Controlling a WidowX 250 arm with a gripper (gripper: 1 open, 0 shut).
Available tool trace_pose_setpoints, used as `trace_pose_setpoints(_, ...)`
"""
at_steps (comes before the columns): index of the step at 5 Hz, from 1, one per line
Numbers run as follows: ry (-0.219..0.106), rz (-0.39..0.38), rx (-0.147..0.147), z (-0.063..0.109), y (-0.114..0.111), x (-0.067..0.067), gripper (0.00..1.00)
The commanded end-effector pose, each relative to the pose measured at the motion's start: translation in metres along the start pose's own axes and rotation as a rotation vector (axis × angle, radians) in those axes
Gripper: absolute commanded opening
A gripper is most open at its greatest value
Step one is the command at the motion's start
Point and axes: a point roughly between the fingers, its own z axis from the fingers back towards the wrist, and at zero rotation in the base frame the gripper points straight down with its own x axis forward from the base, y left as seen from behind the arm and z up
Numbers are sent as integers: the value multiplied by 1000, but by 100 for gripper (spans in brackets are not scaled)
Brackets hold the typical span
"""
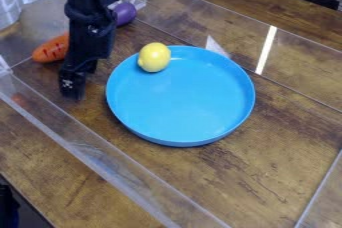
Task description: Remove the purple eggplant from the blue tray and put it on the table
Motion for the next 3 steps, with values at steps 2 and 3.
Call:
trace_pose_setpoints(2,-35,-9,100,26,32,-9,100)
trace_pose_setpoints(3,-34,40,132,41,43,-27,100)
